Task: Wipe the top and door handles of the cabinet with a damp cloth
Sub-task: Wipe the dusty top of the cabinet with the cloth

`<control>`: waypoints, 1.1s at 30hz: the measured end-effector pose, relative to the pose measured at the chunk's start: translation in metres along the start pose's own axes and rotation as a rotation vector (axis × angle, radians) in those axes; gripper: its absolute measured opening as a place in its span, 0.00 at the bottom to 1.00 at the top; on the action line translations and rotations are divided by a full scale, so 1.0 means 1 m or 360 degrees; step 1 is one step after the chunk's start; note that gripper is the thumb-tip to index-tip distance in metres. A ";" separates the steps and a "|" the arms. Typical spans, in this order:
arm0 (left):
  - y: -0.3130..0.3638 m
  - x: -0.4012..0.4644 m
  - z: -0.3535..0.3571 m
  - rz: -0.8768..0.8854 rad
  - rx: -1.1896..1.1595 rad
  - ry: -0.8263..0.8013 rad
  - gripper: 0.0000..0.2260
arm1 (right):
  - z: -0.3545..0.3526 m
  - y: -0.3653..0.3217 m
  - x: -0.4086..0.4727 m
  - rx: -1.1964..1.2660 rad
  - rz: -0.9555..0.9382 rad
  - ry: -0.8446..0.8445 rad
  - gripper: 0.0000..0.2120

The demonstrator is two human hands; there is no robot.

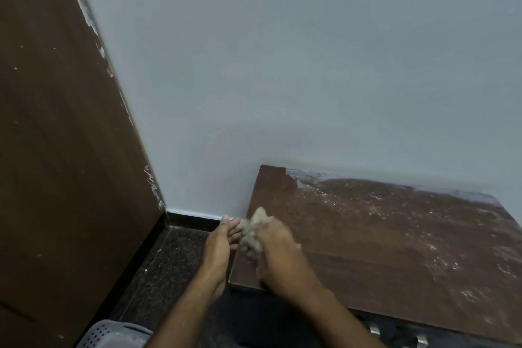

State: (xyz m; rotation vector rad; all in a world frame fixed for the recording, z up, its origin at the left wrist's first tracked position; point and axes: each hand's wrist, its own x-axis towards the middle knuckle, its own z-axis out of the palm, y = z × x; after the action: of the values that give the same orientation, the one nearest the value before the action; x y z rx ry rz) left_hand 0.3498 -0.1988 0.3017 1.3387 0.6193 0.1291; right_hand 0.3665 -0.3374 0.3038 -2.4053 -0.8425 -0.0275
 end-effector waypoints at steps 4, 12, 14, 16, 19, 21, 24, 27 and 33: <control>-0.002 0.001 -0.006 -0.0017 0.0087 -0.0036 0.22 | 0.003 0.001 0.002 0.0037 -0.0217 -0.0163 0.20; -0.008 -0.002 -0.007 0.0267 0.0510 0.0005 0.10 | -0.008 0.016 0.005 0.0005 0.0096 0.0055 0.18; -0.007 0.001 0.001 0.0415 0.0754 0.0065 0.13 | 0.004 0.011 -0.031 -0.0015 -0.0136 -0.0075 0.25; -0.008 0.001 0.009 0.0626 0.1063 0.0100 0.15 | -0.006 0.028 -0.048 -0.0037 -0.0167 -0.0095 0.28; -0.008 0.000 0.021 0.1017 0.1513 0.0087 0.17 | -0.042 0.069 -0.031 -0.0055 0.0048 0.0070 0.19; -0.007 -0.001 0.030 0.1171 0.1657 -0.0005 0.16 | -0.060 0.087 -0.011 -0.0132 0.0238 0.0200 0.15; -0.005 0.003 0.048 0.1311 0.1757 -0.0139 0.15 | -0.056 0.082 -0.007 -0.0161 0.0333 0.0192 0.19; -0.003 0.011 0.064 0.1375 0.1741 -0.0217 0.15 | -0.039 0.073 -0.048 -0.0130 0.0116 0.0072 0.24; -0.005 0.028 0.092 0.1486 0.1783 -0.0403 0.12 | -0.095 0.153 -0.031 -0.0196 0.0315 0.0339 0.14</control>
State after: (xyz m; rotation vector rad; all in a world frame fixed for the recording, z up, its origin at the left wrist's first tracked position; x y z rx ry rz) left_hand 0.4171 -0.2682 0.2958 2.6088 -0.2905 0.3911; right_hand 0.4460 -0.5019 0.2961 -2.5341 -0.5167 -0.2604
